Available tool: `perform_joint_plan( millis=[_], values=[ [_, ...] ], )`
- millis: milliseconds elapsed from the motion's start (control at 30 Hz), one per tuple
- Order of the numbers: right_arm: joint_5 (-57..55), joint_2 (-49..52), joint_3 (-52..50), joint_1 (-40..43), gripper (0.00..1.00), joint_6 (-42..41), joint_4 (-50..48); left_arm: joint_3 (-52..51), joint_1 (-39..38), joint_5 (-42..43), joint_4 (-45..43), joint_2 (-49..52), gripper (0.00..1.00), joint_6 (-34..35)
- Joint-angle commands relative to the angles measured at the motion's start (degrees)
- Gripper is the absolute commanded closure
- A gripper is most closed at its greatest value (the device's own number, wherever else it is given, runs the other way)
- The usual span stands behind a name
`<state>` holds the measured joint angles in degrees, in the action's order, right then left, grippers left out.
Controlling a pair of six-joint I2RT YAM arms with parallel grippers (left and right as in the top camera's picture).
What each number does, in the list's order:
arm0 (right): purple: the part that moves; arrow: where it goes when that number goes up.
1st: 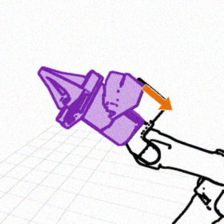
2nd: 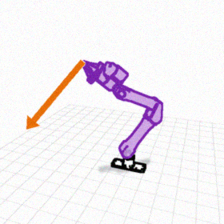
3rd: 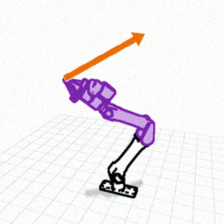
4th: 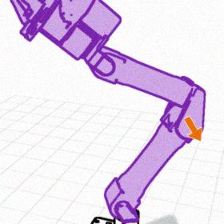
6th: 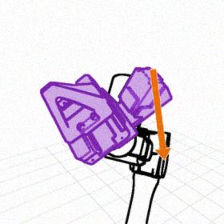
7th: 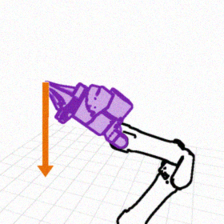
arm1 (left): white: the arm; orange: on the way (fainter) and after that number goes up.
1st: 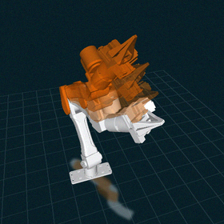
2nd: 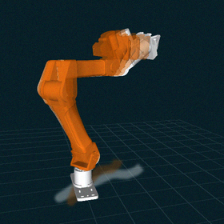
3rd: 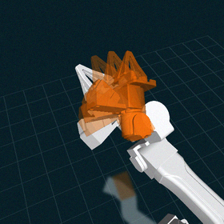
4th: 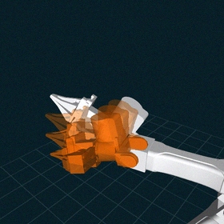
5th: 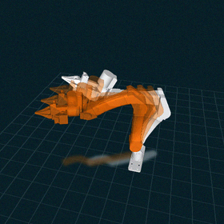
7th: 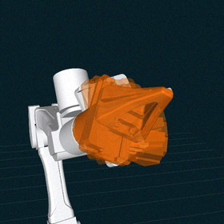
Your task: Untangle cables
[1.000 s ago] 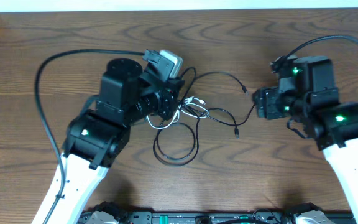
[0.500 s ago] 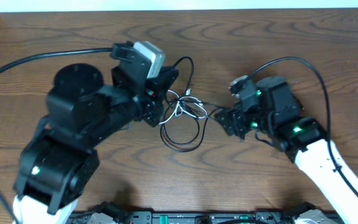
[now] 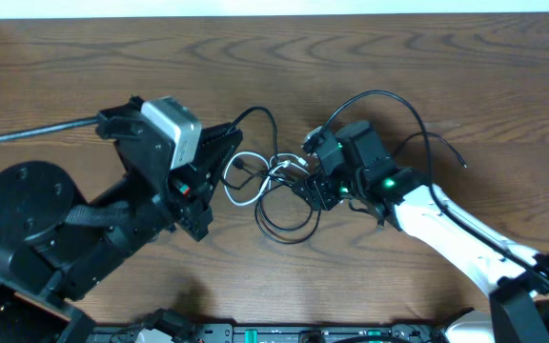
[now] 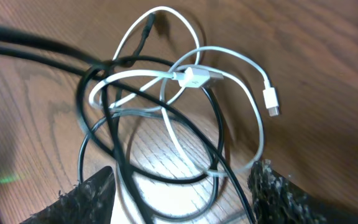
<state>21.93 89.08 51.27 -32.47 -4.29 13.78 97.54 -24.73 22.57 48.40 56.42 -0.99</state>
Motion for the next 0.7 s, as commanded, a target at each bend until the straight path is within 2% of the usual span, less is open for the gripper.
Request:
perform_joint_plan(
  millis=[0, 400, 667],
  values=[
    [2.1, 1.3, -0.4, -1.2, 0.34, -0.2, -1.5, 1.1, 0.3, -0.8, 0.6, 0.0, 0.92, 0.7],
    [4.6, 1.7, -0.4, -2.8, 0.34, -0.1, -5.1, 1.1, 0.3, -0.8, 1.4, 0.5, 0.92, 0.7],
    [5.6, 2.5, -0.4, -6.6, 0.35, 0.8, -6.3, 1.1, 0.3, -0.8, 1.3, 1.3, 0.93, 0.7]
  ],
)
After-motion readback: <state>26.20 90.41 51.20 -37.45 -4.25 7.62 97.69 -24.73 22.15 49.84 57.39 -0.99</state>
